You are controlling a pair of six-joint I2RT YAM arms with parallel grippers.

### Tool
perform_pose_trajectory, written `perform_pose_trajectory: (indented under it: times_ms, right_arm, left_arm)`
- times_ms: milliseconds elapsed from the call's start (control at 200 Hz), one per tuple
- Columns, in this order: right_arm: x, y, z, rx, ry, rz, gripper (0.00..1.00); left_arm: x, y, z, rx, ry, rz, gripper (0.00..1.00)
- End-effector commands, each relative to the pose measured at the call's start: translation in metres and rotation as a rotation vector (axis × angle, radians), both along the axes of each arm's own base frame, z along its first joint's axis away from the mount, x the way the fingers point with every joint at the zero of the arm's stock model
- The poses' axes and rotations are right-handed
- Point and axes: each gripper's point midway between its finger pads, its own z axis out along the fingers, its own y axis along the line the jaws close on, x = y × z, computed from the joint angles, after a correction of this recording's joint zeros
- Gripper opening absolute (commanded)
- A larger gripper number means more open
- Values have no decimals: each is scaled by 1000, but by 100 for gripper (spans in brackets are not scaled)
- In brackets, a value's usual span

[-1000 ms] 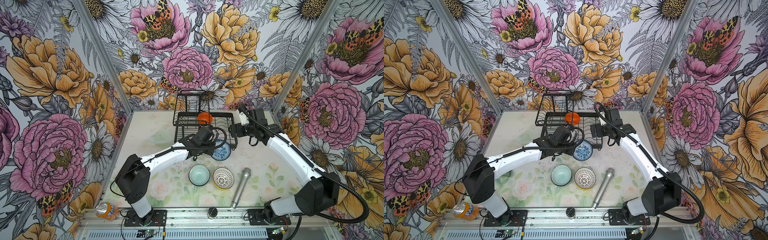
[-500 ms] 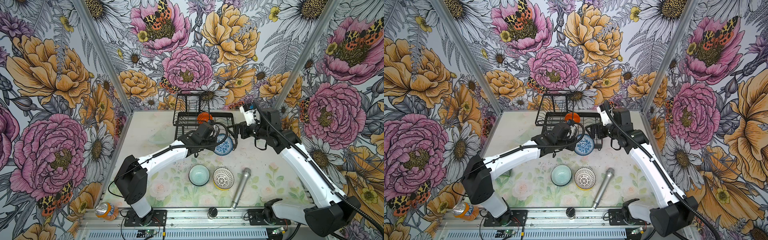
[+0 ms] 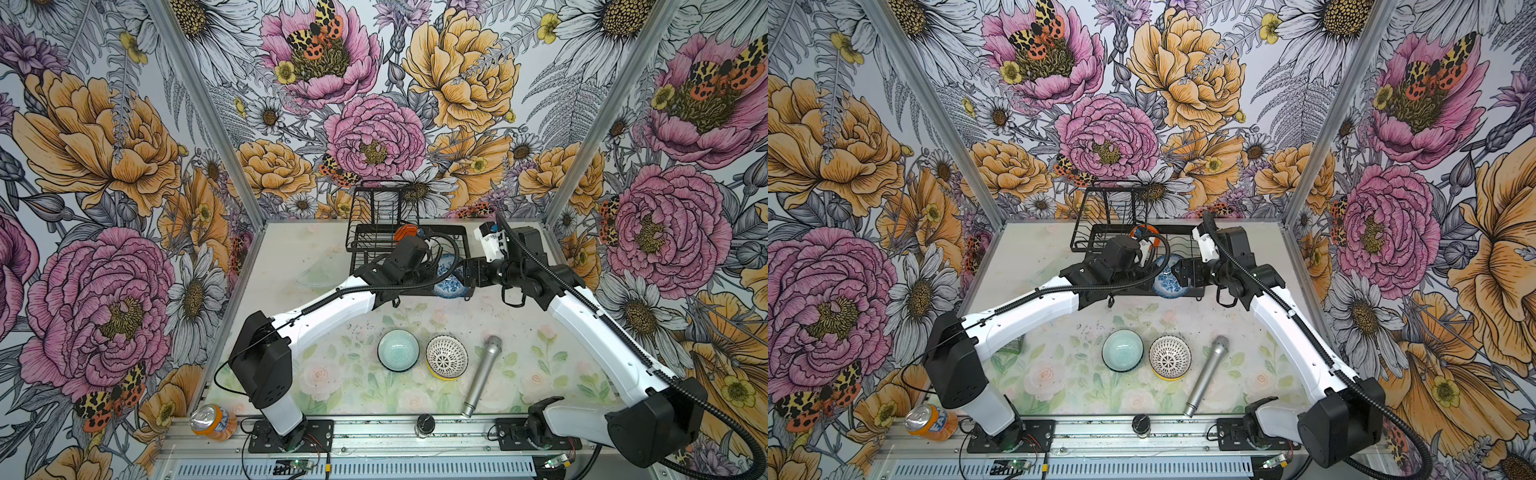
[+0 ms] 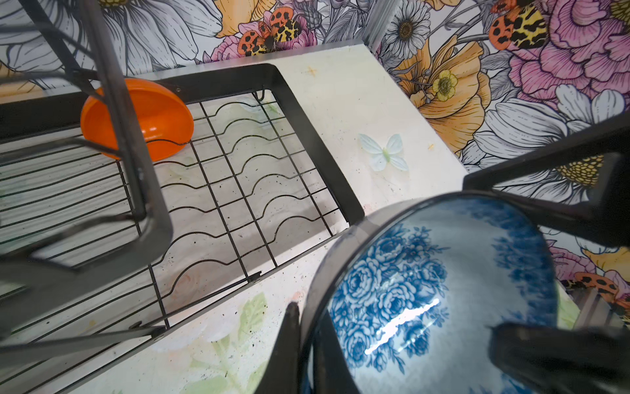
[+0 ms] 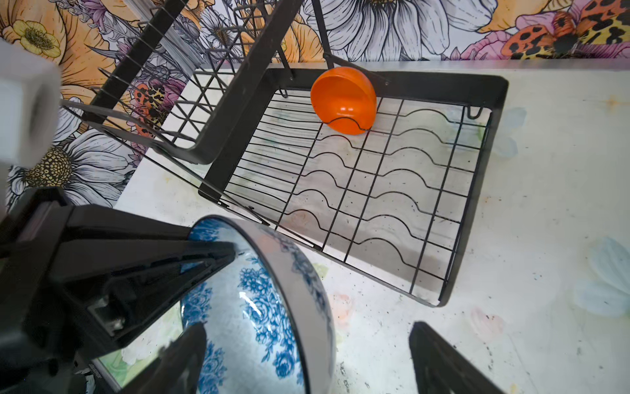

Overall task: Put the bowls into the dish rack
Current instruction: 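Close the right gripper on the floral bowl rim and open the left gripper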

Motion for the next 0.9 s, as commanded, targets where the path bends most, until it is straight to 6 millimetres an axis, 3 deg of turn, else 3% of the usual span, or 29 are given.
perform_pose_trajectory:
  times_ms: [0,55,180,415,620,701,811,896]
  right_arm:
    - [11,0,-6,12,10,-48,85]
    - [14,1,-8,22,18,-60,80]
    - [19,6,-13,44,37,-63,59]
    - [25,12,-16,63,47,-57,39]
    - [28,11,-13,57,37,-67,0]
    - [30,9,-12,40,23,-74,0]
    - [37,-1,-5,-10,-29,-99,0]
    - [44,-10,1,-64,-76,-117,0]
  left_arm:
    - [8,-5,46,-83,-112,6,0]
    - [8,-5,47,-89,-116,7,0]
    - [8,-6,50,-101,-126,3,0]
    - [10,-5,58,-109,-156,15,0]
    - [11,-8,52,-105,-143,-4,0]
    - [9,-6,46,-86,-122,-15,0]
    - [4,4,38,-30,-105,-19,23]
    - [1,16,32,9,-84,-17,59]
